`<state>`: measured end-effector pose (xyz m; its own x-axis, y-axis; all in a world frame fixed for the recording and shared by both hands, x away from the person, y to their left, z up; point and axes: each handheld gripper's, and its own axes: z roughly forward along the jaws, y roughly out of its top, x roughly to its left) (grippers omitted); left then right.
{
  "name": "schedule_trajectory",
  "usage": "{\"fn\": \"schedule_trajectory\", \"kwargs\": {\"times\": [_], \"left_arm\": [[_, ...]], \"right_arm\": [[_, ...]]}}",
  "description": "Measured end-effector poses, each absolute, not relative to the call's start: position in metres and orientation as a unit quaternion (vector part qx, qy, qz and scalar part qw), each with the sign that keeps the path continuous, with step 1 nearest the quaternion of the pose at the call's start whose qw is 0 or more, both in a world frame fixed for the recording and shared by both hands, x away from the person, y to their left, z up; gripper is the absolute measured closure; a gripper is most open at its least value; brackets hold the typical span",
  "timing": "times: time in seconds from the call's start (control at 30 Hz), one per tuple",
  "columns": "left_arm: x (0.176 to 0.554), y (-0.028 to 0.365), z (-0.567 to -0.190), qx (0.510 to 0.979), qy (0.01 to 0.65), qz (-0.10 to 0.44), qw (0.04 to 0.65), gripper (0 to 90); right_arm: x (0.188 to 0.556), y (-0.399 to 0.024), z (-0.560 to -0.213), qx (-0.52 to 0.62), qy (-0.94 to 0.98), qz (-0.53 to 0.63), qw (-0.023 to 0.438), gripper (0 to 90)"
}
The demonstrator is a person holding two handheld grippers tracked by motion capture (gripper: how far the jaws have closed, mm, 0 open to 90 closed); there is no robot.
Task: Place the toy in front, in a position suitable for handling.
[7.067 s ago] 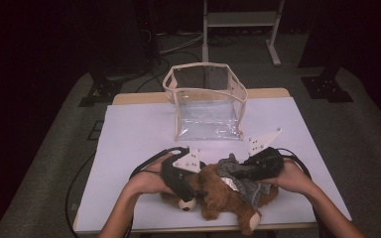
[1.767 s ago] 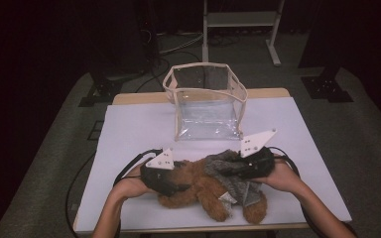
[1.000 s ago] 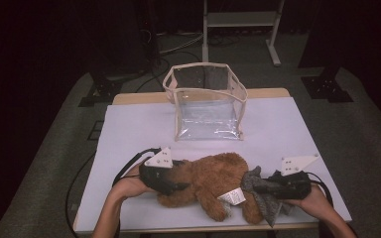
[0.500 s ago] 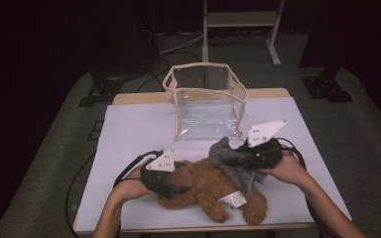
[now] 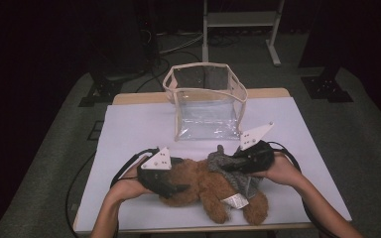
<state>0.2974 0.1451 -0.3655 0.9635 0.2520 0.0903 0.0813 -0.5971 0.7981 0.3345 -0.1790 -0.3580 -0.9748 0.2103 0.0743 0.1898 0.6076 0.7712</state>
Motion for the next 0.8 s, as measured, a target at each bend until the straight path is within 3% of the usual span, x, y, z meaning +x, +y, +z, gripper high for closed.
{"fn": "schedule_trajectory", "kwargs": {"times": [0.13,0.27,0.37,0.57,0.8], "left_arm": [[0.300,0.158,-0.369,0.892,0.113,0.087,0.429,16.7],[0.303,0.159,-0.382,0.889,0.106,0.076,0.438,30.2],[0.305,0.153,-0.389,0.886,0.107,0.069,0.446,33.6],[0.306,0.138,-0.389,0.887,0.096,0.065,0.447,34.1],[0.309,0.124,-0.388,0.884,0.096,0.062,0.454,32.8]], "right_arm": [[0.335,-0.195,-0.363,0.134,0.888,0.440,0.005,75.0],[0.335,-0.197,-0.363,0.140,0.888,0.438,-0.001,74.9],[0.336,-0.194,-0.356,0.133,0.893,0.431,0.007,74.8],[0.336,-0.168,-0.333,0.097,0.902,0.420,0.025,74.7],[0.331,-0.148,-0.343,0.074,0.919,0.386,0.031,74.7]]}}
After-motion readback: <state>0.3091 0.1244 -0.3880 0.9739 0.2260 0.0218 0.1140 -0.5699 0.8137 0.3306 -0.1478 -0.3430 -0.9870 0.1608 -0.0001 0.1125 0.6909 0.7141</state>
